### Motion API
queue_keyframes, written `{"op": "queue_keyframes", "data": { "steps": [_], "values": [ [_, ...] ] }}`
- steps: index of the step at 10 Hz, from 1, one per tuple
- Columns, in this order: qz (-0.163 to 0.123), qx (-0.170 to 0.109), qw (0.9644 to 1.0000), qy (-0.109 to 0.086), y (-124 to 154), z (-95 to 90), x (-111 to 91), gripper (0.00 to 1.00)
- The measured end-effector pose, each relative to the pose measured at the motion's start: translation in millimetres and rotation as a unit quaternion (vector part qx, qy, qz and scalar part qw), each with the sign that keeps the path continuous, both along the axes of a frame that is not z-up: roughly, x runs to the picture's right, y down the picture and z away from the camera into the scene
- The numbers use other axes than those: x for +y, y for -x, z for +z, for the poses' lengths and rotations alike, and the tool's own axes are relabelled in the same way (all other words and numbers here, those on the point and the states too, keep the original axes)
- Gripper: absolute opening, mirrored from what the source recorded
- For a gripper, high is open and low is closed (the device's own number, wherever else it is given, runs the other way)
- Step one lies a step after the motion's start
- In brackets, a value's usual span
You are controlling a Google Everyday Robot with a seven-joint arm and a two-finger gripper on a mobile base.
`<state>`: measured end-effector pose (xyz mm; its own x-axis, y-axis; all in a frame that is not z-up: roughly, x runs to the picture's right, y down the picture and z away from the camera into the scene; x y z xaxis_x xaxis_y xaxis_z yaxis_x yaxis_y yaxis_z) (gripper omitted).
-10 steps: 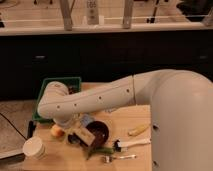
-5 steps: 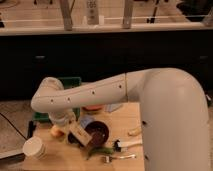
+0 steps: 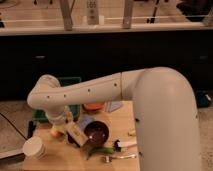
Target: Place eraser in metal cup
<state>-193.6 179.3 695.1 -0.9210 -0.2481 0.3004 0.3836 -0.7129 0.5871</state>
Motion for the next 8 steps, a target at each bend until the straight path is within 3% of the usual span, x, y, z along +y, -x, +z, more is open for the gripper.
{"op": "queue_keyframes", "data": {
  "steps": [1,8],
  "values": [
    [0.0,0.001,1.0,0.001,1.3,0.2,0.0,0.01],
    [0.012,0.01,0.9998,0.015,1.1,5.5,2.8,0.7]
  ]
}}
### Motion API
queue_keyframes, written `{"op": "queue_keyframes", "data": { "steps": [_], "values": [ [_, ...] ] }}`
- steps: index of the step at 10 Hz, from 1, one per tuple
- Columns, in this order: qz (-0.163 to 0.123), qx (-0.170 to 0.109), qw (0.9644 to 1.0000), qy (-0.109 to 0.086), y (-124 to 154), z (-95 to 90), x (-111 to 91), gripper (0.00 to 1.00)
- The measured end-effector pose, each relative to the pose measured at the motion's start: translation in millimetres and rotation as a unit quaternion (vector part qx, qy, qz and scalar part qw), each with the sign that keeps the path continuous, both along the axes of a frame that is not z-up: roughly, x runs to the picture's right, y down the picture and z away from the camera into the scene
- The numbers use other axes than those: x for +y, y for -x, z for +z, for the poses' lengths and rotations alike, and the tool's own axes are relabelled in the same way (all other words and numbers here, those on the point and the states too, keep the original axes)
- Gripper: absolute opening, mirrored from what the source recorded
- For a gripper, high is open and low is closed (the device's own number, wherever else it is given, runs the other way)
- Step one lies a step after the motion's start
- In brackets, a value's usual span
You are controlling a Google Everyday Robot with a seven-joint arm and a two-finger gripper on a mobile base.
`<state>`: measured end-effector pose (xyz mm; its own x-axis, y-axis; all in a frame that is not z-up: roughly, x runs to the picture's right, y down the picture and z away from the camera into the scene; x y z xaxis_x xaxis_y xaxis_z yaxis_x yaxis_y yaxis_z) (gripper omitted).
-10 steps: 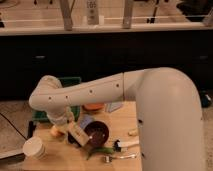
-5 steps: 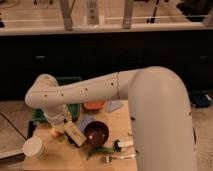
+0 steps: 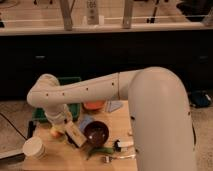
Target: Place eraser in metal cup
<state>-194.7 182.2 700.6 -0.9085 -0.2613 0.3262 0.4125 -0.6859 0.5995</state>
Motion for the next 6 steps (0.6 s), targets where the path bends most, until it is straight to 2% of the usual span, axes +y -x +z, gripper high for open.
{"op": "queue_keyframes", "data": {
  "steps": [1,2,6],
  "values": [
    [0.002,0.0,1.0,0.001,-1.3,0.9,0.4,0.78],
    [0.004,0.001,1.0,0.002,-2.6,1.5,0.7,0.8],
    [0.006,-0.002,1.0,0.008,-5.4,4.3,1.0,0.8]
  ]
}}
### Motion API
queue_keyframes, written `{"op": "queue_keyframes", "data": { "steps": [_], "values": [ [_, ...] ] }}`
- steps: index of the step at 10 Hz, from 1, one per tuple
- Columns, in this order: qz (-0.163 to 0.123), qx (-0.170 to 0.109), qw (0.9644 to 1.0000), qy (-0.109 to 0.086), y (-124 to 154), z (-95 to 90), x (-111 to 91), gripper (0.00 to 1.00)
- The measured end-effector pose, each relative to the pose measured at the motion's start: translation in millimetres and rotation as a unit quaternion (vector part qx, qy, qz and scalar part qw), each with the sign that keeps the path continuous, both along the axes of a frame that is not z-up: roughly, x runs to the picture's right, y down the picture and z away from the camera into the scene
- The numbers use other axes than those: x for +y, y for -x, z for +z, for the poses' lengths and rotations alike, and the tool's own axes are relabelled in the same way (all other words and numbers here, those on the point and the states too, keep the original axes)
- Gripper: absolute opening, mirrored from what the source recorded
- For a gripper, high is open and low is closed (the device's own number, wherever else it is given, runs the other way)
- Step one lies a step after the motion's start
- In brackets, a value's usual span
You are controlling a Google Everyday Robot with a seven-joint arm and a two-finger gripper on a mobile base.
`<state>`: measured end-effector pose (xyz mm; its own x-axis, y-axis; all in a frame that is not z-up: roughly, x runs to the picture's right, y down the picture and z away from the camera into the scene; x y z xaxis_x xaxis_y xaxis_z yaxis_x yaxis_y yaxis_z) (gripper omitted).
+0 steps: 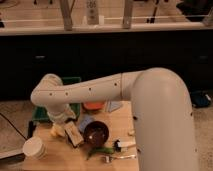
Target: Place eraser in metal cup
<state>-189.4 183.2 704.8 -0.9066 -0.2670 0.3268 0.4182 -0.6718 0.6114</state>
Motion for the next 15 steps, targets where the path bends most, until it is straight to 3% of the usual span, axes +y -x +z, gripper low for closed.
{"op": "queue_keyframes", "data": {
  "steps": [8,15],
  "values": [
    [0.001,-0.007,1.0,0.006,0.3,2.9,2.5,0.8],
    [0.012,-0.02,0.9997,-0.012,4.3,1.1,-0.9,0.8]
  ]
}}
